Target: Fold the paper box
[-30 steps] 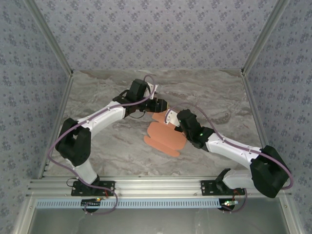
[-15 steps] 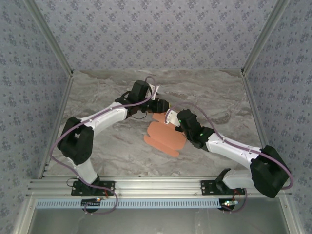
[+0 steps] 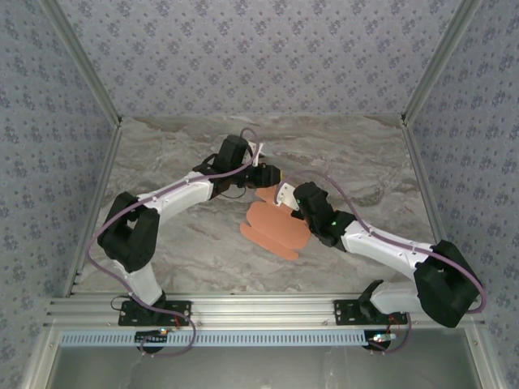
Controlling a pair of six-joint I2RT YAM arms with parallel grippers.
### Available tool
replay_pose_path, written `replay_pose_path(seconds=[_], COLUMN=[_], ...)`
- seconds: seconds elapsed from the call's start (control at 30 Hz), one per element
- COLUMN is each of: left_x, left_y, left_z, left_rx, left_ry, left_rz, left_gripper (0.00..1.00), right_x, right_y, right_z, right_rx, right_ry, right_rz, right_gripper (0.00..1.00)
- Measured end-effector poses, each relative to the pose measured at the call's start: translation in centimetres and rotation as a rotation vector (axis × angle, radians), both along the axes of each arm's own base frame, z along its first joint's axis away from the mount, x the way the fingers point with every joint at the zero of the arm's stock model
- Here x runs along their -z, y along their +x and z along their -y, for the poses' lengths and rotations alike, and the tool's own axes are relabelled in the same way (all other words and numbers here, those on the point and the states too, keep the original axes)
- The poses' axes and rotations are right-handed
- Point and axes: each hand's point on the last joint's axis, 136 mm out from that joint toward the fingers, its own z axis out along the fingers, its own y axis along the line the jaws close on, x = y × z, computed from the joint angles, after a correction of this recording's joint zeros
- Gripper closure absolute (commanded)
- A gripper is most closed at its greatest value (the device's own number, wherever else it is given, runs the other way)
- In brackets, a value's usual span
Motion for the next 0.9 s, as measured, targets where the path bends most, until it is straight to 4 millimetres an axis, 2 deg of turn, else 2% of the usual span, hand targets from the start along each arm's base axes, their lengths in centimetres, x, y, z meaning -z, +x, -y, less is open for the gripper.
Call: replay_pose_path(seconds=[0.23, 0.33, 0.47, 0.57, 0.7, 0.8, 0.9], left_x=[0.6, 0.2, -0.8, -1.6, -2.2, -1.2, 0.9], left_y=[-0.2, -0.2, -0.2, -1.1, -2.7, -3.5, -4.4], left_z=[-0.9, -2.5, -5.6, -7.6, -8.7, -8.9, -8.7], left_rx=[-0.007, -0.029, -0.075, -0.097, -0.081, -0.058, -0.026], left_ry=[0.031, 0.042, 0.041, 0.044, 0.041, 0.052, 0.095], left_rz=[0.018, 0.032, 0.071, 0.112, 0.177, 0.207, 0.218], left_gripper=[0.56, 0.52, 0.49, 0.48, 0.48, 0.48, 0.47], right_x=[0.3, 0.4, -0.3, -0.8, -1.6, -2.2, -2.6], right_y=[-0.3, -0.4, -0.4, -0.4, -0.4, -0.4, -0.4], right_z=[0.0, 0.0, -0.4, -0.5, -0.6, -0.5, -0.3], right_rx=[-0.007, -0.013, -0.019, -0.02, -0.019, -0.015, -0.007], right_ry=[-0.011, -0.01, 0.01, 0.031, 0.071, 0.102, 0.135], right_rz=[-0.016, -0.028, -0.042, -0.057, -0.086, -0.113, -0.143], right_gripper=[0.98, 0.98, 0.98, 0.98, 0.98, 0.98, 0.98])
